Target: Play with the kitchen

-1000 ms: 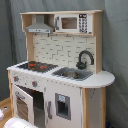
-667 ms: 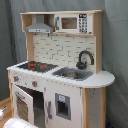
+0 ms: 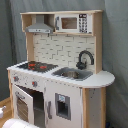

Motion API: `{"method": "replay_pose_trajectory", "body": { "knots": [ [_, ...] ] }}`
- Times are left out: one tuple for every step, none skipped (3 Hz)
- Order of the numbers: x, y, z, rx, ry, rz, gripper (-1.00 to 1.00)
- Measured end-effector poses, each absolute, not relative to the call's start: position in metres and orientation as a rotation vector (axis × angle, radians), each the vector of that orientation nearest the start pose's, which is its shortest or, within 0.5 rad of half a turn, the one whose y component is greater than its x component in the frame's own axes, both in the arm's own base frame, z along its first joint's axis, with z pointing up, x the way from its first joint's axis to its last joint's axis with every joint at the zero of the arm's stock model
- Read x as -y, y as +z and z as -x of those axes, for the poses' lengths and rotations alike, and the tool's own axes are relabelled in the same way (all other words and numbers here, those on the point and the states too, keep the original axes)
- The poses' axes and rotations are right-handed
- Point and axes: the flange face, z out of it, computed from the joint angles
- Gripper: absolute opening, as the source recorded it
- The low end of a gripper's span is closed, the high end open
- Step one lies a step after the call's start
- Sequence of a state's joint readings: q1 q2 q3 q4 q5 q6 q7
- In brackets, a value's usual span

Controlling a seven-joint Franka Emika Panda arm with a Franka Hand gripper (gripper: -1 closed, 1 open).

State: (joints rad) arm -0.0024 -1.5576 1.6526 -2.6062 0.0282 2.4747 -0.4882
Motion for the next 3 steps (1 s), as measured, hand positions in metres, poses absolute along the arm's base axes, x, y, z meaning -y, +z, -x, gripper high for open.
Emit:
{"method": "replay_pose_trajectory", "body": {
  "knots": [
    [-0.414, 0.302, -0.083, -1.408, 0.648, -0.819, 1.0],
    [-0.407, 0.306, -0.077, -1.44, 0.609, -0.749, 1.0],
    [-0.4, 0.311, -0.071, -1.471, 0.572, -0.681, 1.0]
  ]
}}
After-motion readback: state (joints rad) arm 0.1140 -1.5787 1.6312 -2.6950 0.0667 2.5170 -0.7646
